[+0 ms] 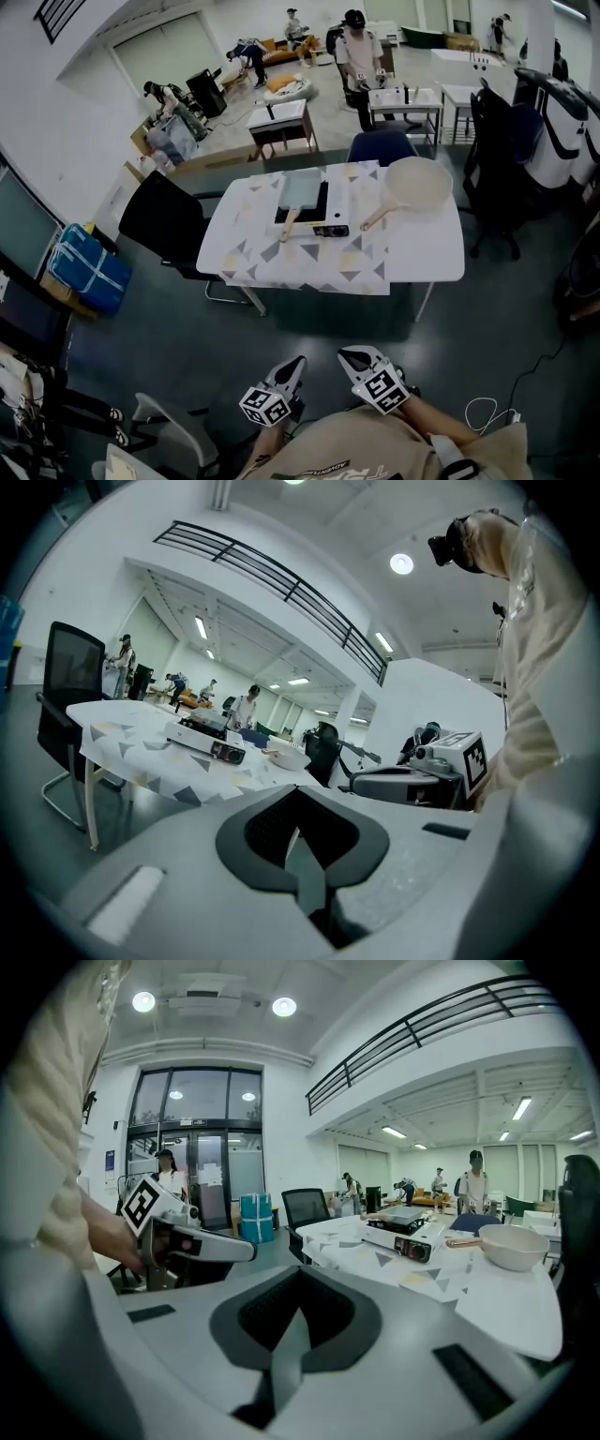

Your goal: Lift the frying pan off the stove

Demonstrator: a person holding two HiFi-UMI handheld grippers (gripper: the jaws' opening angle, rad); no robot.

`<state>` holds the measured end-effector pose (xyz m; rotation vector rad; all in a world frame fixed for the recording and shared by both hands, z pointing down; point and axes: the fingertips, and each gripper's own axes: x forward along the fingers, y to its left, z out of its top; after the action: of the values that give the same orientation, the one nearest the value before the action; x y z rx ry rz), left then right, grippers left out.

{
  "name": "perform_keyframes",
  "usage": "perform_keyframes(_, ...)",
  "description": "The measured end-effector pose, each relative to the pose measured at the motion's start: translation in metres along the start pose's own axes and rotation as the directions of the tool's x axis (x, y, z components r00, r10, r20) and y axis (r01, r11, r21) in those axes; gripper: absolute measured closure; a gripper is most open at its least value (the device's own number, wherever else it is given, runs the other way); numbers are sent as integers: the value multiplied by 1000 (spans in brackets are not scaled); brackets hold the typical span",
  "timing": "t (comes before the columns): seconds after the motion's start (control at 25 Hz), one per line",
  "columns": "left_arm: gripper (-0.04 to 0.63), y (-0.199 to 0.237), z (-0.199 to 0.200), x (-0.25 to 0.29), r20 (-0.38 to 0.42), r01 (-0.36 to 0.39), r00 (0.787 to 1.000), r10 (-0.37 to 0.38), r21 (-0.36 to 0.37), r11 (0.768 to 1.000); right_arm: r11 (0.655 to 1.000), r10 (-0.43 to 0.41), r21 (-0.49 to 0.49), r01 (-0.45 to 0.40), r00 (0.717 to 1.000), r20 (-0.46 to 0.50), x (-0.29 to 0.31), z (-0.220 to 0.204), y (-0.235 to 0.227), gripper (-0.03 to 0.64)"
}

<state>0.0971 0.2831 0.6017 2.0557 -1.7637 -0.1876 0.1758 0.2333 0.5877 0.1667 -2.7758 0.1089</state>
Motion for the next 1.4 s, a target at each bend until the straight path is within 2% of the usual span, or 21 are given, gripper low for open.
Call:
perform_keyframes(0.2, 597, 36, 36, 34, 22, -58, 998, 57, 32, 998, 999, -19, 27, 18, 999, 34, 30, 13, -50, 621)
perform_keyframes(0.4, 597, 68, 68, 69, 0, -126, 992, 127, 96, 987, 999, -5, 39, 2, 996, 87, 63, 40, -110, 621)
perform_keyframes(0.48, 597, 81, 76, 79, 3, -167, 986, 167, 86, 982, 999, 9, 36, -13, 995, 100, 73, 48, -127, 621)
perform_keyframes(0.64, 597, 94, 80, 98, 39, -218, 975, 217, 11, 976, 999, 39, 15, -41, 996, 76, 90, 40, -154, 621)
perform_keyframes(0.88, 597, 112, 67, 114, 5, -228, 974, 228, -43, 973, 996, 59, 68, -60, 998, 8, 110, 17, -176, 621)
perform_keyframes(1.0, 597, 127, 67, 120, -2, -232, 973, 233, -45, 972, 997, 62, 54, -60, 998, -26, 125, 12, -188, 621)
perform_keyframes(1.16, 597, 157, 64, 117, -10, -238, 971, 238, -88, 967, 999, 47, 28, -46, 998, -36, 148, 23, -192, 621)
perform_keyframes(1.28, 597, 184, 71, 123, -21, -215, 977, 214, -97, 972, 999, 13, 30, -12, 999, -48, 168, 33, -198, 621)
perform_keyframes(1.4, 597, 210, 95, 130, -22, -154, 988, 152, -70, 986, 999, -29, 35, 31, 998, -53, 189, 50, -199, 621)
